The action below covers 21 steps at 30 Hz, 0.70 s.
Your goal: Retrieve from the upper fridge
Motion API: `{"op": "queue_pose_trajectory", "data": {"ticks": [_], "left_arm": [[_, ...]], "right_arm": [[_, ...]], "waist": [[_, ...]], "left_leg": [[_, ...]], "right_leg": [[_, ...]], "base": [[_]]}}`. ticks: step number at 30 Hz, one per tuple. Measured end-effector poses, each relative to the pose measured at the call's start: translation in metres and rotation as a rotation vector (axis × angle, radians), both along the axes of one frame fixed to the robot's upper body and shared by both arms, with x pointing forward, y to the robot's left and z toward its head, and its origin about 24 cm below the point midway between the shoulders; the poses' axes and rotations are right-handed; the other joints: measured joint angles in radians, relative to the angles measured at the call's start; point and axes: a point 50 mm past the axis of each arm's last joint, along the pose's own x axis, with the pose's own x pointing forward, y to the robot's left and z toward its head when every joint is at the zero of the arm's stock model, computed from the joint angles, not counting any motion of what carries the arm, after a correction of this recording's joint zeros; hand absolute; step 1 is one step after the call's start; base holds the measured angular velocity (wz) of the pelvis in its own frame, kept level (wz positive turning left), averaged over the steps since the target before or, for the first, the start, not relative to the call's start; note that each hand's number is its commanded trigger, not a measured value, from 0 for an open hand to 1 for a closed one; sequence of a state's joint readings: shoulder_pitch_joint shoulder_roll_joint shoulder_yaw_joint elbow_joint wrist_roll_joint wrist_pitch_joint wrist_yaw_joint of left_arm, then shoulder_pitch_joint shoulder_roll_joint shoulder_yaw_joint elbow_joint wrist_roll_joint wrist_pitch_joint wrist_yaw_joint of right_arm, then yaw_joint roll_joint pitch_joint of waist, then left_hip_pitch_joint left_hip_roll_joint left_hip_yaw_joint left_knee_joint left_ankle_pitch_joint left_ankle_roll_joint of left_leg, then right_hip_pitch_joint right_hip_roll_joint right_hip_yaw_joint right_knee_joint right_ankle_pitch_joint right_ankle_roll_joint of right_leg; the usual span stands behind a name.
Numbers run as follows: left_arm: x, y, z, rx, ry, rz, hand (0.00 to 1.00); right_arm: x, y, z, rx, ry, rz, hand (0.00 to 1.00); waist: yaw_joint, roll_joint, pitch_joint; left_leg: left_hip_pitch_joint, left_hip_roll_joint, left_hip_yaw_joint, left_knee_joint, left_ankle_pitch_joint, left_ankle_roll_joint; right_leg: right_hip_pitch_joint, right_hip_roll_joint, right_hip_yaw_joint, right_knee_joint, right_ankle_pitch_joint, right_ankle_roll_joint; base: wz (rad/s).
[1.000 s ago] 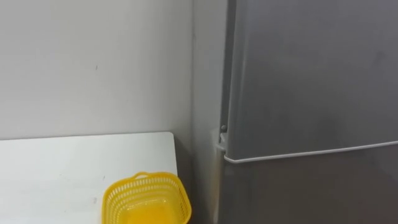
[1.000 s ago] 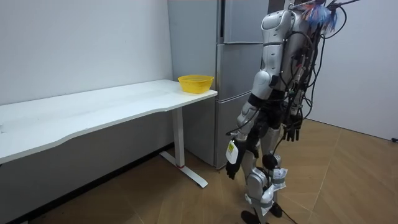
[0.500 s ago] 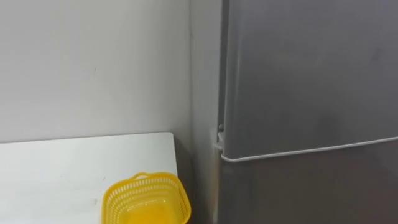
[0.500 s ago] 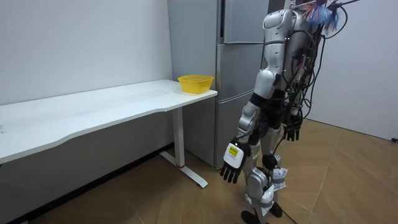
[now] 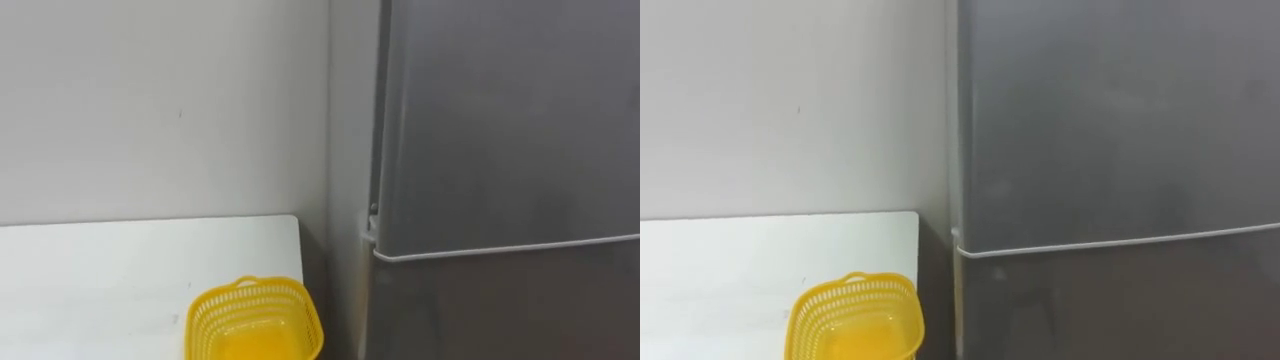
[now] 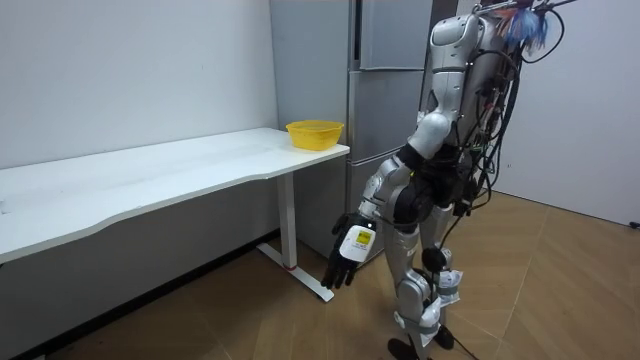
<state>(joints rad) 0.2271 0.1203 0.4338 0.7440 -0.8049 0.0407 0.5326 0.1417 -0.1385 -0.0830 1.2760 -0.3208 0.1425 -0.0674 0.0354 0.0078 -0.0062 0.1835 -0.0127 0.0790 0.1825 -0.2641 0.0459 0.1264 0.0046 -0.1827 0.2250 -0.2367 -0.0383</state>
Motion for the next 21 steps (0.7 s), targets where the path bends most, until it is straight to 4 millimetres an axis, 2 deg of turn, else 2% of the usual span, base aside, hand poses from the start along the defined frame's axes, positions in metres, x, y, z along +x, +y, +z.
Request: {"op": "queue_pose_trajectory", "data": {"ticks": [3, 7, 10, 15, 16, 18, 21], "left_arm": [[0.012, 0.014, 0.019, 0.086, -0.082, 0.125, 0.0], [0.027, 0.026, 0.044, 0.198, -0.133, 0.206, 0.0], [0.043, 0.035, 0.074, 0.363, -0.171, 0.206, 0.0], [0.072, 0.049, 0.141, 0.709, -0.295, 0.22, 0.0], [0.074, 0.049, 0.148, 0.745, -0.31, 0.216, 0.0], [0.08, 0.05, 0.176, 0.863, -0.381, 0.203, 0.0], [0.084, 0.045, 0.198, 0.984, -0.438, 0.171, 0.0]], "right_arm": [[0.002, -0.003, 0.001, -0.016, -0.025, -0.012, 0.0], [0.0, -0.005, 0.002, -0.041, -0.056, -0.015, 0.0], [-0.001, -0.005, 0.003, -0.057, -0.075, 0.013, 0.0], [-0.005, -0.004, 0.003, -0.055, -0.076, 0.017, 0.0], [-0.005, -0.004, 0.003, -0.054, -0.075, 0.016, 0.0], [-0.006, -0.003, 0.003, -0.049, -0.08, -0.007, 0.0], [-0.01, -0.002, 0.003, -0.04, -0.071, -0.009, 0.0]], "waist": [[0.002, 0.005, -0.0032], [0.004, 0.006, -0.0043], [0.013, 0.006, -0.0038], [0.023, 0.007, -0.003], [0.022, 0.007, -0.003], [0.021, 0.009, -0.0027], [0.02, 0.013, -0.0026]], "left_leg": [[0.0, -0.001, 0.0, -0.001, 0.0, 0.0], [0.004, -0.001, 0.0, -0.001, 0.0, 0.0], [0.004, -0.001, -0.003, 0.001, 0.0, 0.0], [0.004, -0.006, -0.028, 0.002, 0.0, 0.001], [0.003, -0.006, -0.029, 0.003, 0.0, 0.001], [0.0, -0.006, -0.035, 0.003, 0.0, 0.001], [-0.001, -0.006, -0.035, 0.004, 0.0, 0.001]], "right_leg": [[-0.003, 0.0, 0.002, -0.001, 0.0, 0.0], [0.0, 0.0, 0.004, 0.003, 0.001, 0.0], [0.0, 0.001, 0.013, 0.006, 0.0, 0.0], [-0.008, 0.0, 0.016, 0.013, -0.001, 0.0], [-0.008, 0.0, 0.016, 0.013, -0.001, 0.0], [-0.009, 0.001, 0.016, 0.014, -0.001, 0.0], [-0.009, 0.001, 0.015, 0.016, -0.001, -0.001]], "base": [[-0.01], [-0.01], [-0.08], [-0.02], [0.0], [0.0], [0.0]]}}
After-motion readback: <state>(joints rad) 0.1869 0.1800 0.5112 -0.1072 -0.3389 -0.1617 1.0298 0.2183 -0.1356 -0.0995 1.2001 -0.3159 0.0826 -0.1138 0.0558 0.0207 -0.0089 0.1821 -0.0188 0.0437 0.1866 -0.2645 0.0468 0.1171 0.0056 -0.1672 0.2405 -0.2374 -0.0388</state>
